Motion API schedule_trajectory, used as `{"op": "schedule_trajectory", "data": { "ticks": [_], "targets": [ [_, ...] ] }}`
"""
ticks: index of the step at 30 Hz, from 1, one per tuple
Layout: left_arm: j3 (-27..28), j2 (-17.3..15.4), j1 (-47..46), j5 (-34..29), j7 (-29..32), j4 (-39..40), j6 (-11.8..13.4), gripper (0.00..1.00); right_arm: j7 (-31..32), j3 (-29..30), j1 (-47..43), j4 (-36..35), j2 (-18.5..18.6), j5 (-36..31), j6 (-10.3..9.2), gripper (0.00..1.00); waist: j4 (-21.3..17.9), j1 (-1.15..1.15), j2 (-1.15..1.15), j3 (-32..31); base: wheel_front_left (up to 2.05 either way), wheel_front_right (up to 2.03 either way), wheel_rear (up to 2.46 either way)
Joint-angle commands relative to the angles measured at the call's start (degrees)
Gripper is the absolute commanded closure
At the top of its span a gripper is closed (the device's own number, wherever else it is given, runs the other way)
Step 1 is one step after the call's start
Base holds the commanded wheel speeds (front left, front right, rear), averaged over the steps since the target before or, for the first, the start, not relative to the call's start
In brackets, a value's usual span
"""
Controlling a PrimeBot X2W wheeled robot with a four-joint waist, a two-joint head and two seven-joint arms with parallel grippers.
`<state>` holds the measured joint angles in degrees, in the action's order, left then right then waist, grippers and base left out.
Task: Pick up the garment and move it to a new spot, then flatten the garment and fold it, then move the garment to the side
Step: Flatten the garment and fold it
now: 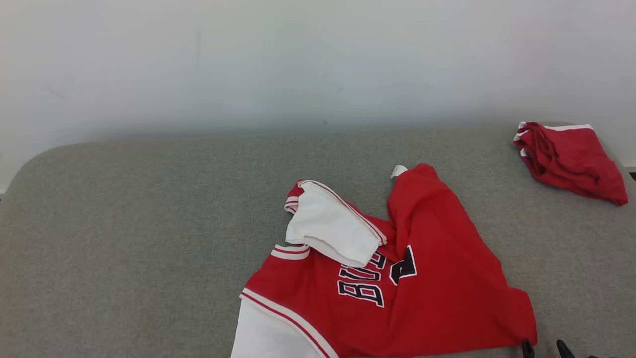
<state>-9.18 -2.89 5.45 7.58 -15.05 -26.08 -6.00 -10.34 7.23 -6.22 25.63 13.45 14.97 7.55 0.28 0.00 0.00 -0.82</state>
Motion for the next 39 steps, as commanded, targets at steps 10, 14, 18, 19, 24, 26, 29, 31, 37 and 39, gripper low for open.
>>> {"op": "schedule_trajectory", "data": {
  "ticks": [10,14,18,19,24,26,29,31,37,39],
  "targets": [
    [-0.56,0.00,-2.04,0.24,-0.17,-4.77,-0.23,0.00,-2.83,-2.42,5.19,8.50,0.26,0.14,-0.16,0.00,-0.53,0.00,0.00,-0.10,0.00,0.00,0.00],
    [-1.67,0.01,-3.19,0.79,-0.17,-7.68,-0.42,0.00,-3.32,-3.50,7.42,12.09,0.49,-0.12,-0.16,0.00,-0.42,0.00,0.00,-0.15,0.00,0.00,0.00],
    [-3.00,0.01,-5.14,2.33,-0.17,-11.52,-0.44,0.00,-3.71,-4.83,9.69,16.10,0.99,0.25,-0.16,0.00,-0.43,0.00,0.00,0.03,0.00,0.00,0.00],
    [-3.20,0.01,-5.57,3.45,-0.17,-12.54,-0.51,0.00,-3.81,-5.10,10.27,17.07,1.03,0.46,-0.16,0.00,-0.46,0.00,0.00,0.09,0.00,0.00,0.00],
    [-4.87,0.00,-7.99,9.07,-0.11,-16.58,-0.88,1.00,-4.18,-6.82,12.71,21.33,0.94,1.48,-0.16,1.00,-0.47,0.00,0.00,0.21,0.00,0.00,0.00],
    [-5.99,0.19,-8.30,10.58,-0.10,-17.17,-0.98,1.00,-4.46,-7.53,13.18,22.17,1.02,1.96,-0.16,1.00,-0.50,0.00,0.00,0.14,0.00,0.00,0.00],
    [-7.01,0.04,-8.32,11.55,-0.10,-17.54,-0.88,1.00,-4.66,-8.46,13.42,22.58,0.93,2.68,-0.16,1.00,-0.33,0.00,0.00,-0.09,0.00,0.00,0.00],
    [-7.06,0.05,-7.83,10.77,-0.11,-16.44,-0.28,1.00,-4.79,-9.13,12.80,21.66,1.15,3.33,-0.16,1.00,-0.17,0.00,0.00,-0.34,0.00,0.00,0.00],
    [-4.18,-0.49,-4.25,8.16,-0.17,-6.26,0.50,1.00,-4.84,-10.67,9.27,14.06,1.28,6.17,-0.16,1.00,-0.19,0.00,0.00,-0.61,0.00,0.00,0.00],
    [-2.76,-1.08,-3.55,7.48,-0.17,-2.40,0.83,1.00,-4.86,-11.79,9.04,11.61,1.68,7.04,-0.16,1.00,-0.53,0.00,0.00,-0.53,0.00,0.00,0.00]
  ]
}}
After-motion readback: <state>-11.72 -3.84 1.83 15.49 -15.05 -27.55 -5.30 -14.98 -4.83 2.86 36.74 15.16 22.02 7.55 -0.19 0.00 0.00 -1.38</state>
